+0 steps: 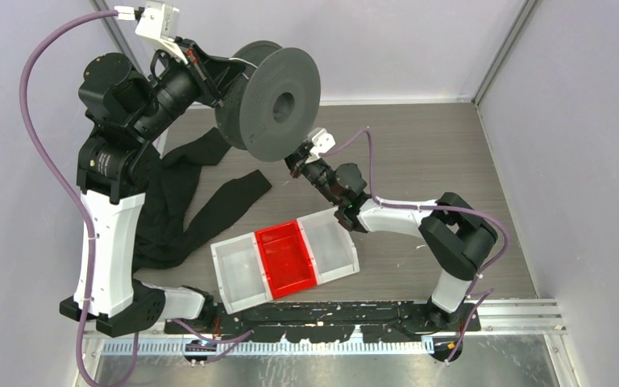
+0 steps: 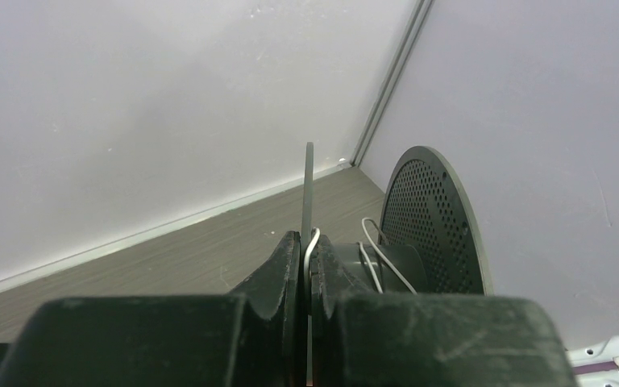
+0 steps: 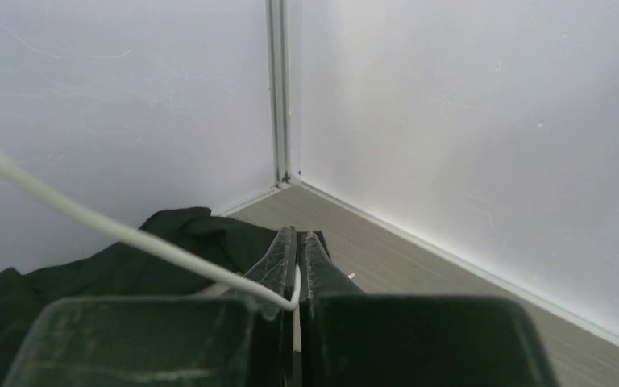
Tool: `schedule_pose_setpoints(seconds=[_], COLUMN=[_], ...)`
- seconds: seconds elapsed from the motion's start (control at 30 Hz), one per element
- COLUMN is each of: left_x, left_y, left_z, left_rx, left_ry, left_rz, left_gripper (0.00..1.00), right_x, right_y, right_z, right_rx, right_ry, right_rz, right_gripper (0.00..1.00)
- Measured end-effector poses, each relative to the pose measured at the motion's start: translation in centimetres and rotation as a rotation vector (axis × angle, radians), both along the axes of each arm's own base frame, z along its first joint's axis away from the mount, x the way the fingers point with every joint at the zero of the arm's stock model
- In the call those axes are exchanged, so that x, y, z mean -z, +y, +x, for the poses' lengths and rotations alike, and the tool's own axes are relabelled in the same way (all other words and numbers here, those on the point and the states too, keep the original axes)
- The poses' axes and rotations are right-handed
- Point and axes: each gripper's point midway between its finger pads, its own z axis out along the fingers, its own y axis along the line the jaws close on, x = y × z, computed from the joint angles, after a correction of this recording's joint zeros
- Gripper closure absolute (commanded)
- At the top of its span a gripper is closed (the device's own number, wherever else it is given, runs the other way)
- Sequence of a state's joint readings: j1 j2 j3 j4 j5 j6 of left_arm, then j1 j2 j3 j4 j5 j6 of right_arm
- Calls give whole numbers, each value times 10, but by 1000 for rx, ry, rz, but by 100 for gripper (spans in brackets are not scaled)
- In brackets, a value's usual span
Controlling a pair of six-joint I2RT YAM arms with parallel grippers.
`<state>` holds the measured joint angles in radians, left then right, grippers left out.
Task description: Wrap the cables
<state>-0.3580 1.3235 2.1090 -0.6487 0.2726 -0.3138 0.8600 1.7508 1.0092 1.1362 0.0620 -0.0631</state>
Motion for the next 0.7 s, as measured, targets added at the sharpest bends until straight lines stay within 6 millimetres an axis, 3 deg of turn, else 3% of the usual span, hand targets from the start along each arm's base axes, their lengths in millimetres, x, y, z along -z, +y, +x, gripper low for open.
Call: schedule_pose_setpoints(seconds=[0.2,0.33,0.47,0.7], left_x=[4,30,77,155], left_y=[3,9,13,12], left_z=[8,32,63,93], left_rx=[-35,-117,-220,-338], left_ry=[7,58,140,254], left_rz=[-8,-18,5,136], left_gripper=[100,100,100,100], right_x=[44,60,42,-25], right_y=[-4,3,15,21], right_z=[-22,-57,-96,-137], right_rx=[-31,-94,-181,-311], right_ry=[96,193,306,388], right_rz=[-82,-147,-182,-219], right_gripper=[99,100,100,100])
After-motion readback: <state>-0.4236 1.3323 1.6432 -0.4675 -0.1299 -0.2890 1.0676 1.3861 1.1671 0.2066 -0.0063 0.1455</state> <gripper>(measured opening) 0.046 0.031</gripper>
